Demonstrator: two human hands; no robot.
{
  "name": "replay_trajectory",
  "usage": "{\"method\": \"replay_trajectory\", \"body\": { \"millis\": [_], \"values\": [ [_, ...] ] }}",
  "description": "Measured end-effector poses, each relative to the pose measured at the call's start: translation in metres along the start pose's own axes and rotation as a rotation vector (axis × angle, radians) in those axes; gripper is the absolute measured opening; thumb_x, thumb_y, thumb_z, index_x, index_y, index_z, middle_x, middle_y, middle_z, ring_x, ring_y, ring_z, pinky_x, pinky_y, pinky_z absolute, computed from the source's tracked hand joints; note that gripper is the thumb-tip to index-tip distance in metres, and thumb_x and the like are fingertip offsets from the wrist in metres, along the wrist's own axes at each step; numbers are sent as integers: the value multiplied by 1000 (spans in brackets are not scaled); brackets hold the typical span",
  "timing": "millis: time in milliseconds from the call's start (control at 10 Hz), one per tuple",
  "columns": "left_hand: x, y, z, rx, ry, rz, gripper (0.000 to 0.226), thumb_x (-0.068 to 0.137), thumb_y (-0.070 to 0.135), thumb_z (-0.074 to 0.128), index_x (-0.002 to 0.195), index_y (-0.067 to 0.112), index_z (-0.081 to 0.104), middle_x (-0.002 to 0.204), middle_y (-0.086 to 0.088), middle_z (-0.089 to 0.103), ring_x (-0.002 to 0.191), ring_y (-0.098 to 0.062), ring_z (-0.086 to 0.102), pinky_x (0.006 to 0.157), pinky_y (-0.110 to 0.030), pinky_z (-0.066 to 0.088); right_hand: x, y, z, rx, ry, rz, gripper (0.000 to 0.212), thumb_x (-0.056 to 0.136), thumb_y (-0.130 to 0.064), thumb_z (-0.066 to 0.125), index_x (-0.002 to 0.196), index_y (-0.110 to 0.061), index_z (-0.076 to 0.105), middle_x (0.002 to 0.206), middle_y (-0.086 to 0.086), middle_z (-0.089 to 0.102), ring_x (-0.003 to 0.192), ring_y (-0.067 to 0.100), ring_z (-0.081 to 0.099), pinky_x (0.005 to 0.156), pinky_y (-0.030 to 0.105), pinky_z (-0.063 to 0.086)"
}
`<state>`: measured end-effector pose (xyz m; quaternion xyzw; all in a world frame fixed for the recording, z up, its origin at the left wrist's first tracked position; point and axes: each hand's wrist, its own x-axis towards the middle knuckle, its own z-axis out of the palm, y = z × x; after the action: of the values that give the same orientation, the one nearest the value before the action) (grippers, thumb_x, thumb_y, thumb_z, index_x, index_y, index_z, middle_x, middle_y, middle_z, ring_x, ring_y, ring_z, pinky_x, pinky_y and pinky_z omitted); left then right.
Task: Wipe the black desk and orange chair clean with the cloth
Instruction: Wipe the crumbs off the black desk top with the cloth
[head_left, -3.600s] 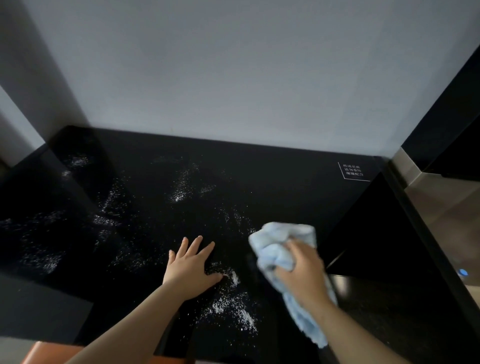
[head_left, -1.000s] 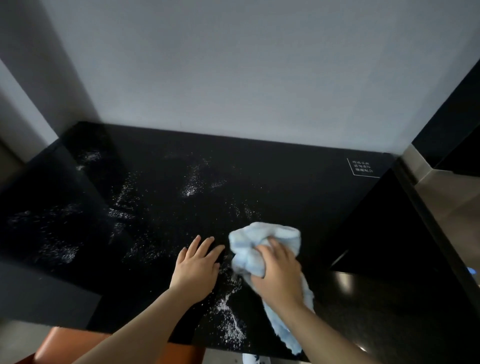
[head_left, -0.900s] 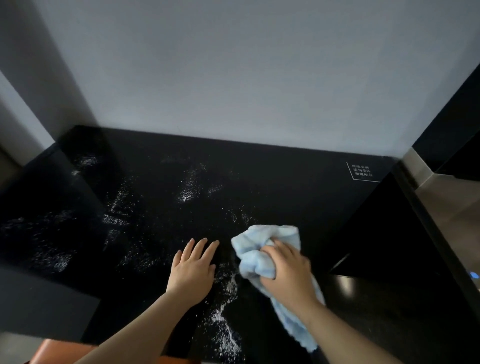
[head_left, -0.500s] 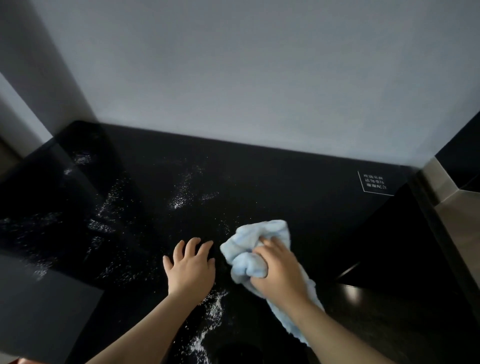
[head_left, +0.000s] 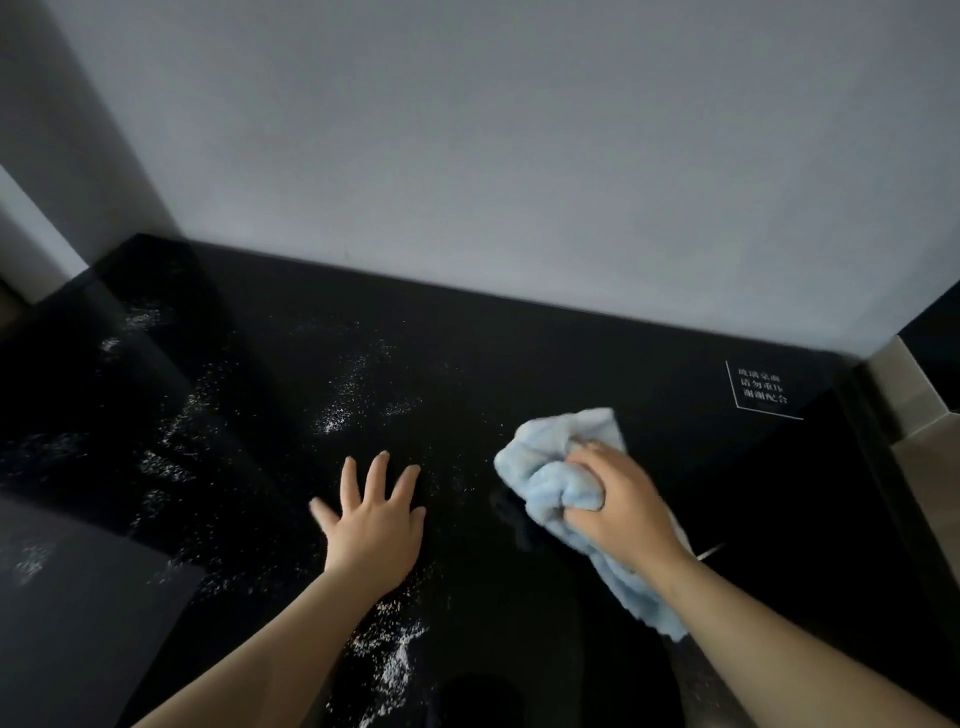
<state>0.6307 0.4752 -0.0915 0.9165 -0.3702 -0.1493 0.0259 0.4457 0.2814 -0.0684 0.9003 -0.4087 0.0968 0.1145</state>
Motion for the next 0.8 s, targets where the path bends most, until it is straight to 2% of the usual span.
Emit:
{"method": "replay_trajectory", "body": {
  "millis": [100, 200, 300, 400, 500, 600, 700, 800],
  "values": [
    [20, -3, -4, -13, -35, -9, 60, 95, 56, 24, 147, 41, -1, 157, 1, -11, 142, -33, -17, 109, -62, 6, 21, 13, 9, 560, -88, 523, 21, 82, -24, 50, 102, -17, 52, 108, 6, 57, 100, 20, 56, 75, 36, 48],
    [34, 11, -4, -25, -155, -103, 65, 91, 64, 17, 146, 40, -9, 156, -1, -20, 139, -39, -23, 104, -69, -2, 39, 6, 17, 366, -161, 444, 41, 82, -29, 54, 121, -20, 46, 130, 9, 47, 118, 30, 46, 86, 47, 46],
    [44, 22, -3, -77, -137, -159, 62, 92, 63, 18, 146, 42, -5, 156, 2, -19, 139, -39, -25, 99, -74, -5, 38, -42, 17, 590, -153, 97, 44, 78, -27, 64, 121, -18, 56, 124, 5, 55, 115, 24, 50, 94, 34, 42],
    [51, 24, -8, -155, -101, -193, 52, 95, 56, 20, 144, 46, 8, 157, 7, -11, 140, -36, -21, 98, -75, -4, 33, -60, 14, 831, -231, -202, 42, 68, -27, 65, 108, -14, 65, 111, 1, 60, 106, 14, 50, 88, 12, 30],
    [58, 21, -13, -133, -75, -124, 50, 98, 50, 18, 145, 44, 3, 157, 8, -9, 141, -31, -20, 102, -72, -1, 46, -26, 14, 830, 14, 153, 35, 72, -34, 54, 99, -14, 62, 99, 0, 63, 95, 18, 55, 86, 22, 40],
    [68, 23, -16, -35, -11, 24, 51, 99, 44, 18, 147, 40, -1, 157, 7, -7, 143, -27, -18, 109, -63, -1, 55, -1, 20, 428, -103, 553, 36, 80, -30, 53, 114, -16, 52, 114, 9, 58, 106, 29, 54, 86, 47, 47],
    [86, 38, -22, -1, 47, 96, 52, 100, 41, 19, 149, 34, 4, 158, 5, 0, 145, -22, -12, 111, -59, -5, 46, -23, 12, 935, -363, 63, 33, 76, -41, 38, 104, -33, 55, 106, -9, 61, 97, 11, 56, 79, 23, 48],
    [107, 47, -33, 21, 55, 90, 53, 100, 40, 21, 149, 26, 10, 159, 2, 6, 146, -21, -6, 113, -51, -8, 45, -34, 11, 791, -161, -193, 9, 82, -35, 46, 81, -32, 54, 80, -14, 62, 78, 2, 61, 71, 28, 53]
  ]
}}
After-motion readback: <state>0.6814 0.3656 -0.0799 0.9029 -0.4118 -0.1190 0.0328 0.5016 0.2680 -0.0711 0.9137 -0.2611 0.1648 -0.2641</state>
